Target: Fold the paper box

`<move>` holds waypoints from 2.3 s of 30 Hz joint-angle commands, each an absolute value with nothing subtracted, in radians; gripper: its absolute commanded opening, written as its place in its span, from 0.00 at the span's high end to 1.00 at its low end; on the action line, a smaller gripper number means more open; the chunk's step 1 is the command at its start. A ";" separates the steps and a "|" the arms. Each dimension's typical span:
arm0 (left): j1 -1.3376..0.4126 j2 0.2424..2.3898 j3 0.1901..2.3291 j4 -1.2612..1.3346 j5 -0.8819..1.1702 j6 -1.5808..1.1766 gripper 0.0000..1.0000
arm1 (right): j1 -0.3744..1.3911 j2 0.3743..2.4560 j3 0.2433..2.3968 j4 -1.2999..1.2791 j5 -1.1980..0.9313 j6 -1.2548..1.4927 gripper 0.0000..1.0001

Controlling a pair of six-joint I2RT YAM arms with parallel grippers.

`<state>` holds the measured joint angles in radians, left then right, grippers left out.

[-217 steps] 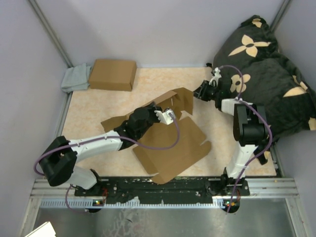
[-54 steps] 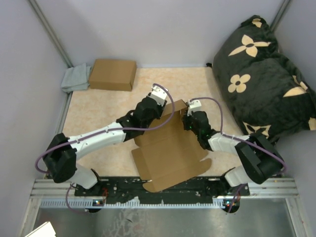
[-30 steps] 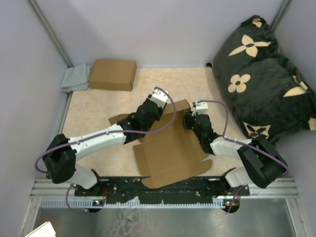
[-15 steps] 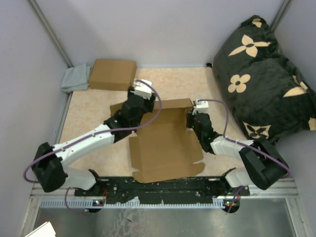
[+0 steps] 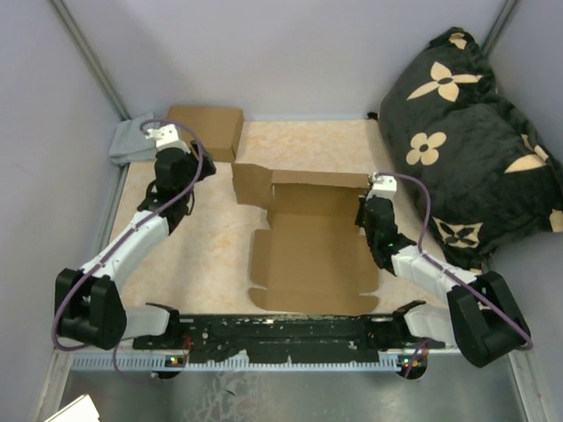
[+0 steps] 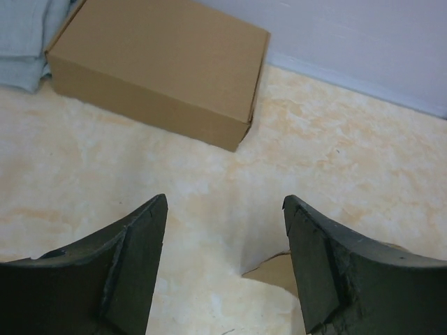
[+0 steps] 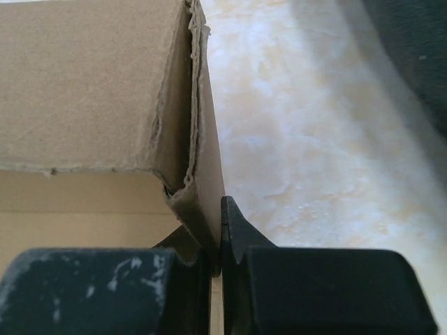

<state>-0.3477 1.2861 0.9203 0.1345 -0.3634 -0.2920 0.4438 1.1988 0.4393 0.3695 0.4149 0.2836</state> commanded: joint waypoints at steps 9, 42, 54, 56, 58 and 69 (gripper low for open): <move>-0.218 1.463 0.825 0.411 -0.020 -0.440 0.27 | 0.410 1.141 0.476 0.308 0.330 0.259 1.00; -0.244 1.168 0.277 0.988 0.436 -0.612 0.42 | 0.371 1.243 0.556 0.270 0.209 0.298 1.00; -0.452 1.237 0.339 0.853 0.389 -0.500 0.41 | 0.371 1.216 0.511 0.301 0.159 0.301 0.99; -0.457 1.247 0.355 0.837 0.379 -0.486 0.41 | 0.371 1.206 0.503 0.304 0.152 0.297 0.99; -0.462 1.247 0.372 0.816 0.371 -0.468 0.41 | 0.371 1.198 0.498 0.307 0.152 0.293 0.99; -0.475 1.148 0.430 0.613 0.190 -0.348 0.40 | 0.371 1.215 0.508 0.307 0.182 0.284 0.99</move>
<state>-0.4698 1.1767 0.3981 0.6834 0.2924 -0.4114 0.3698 1.2232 0.5034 0.2787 0.1944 0.2733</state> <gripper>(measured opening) 0.597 0.022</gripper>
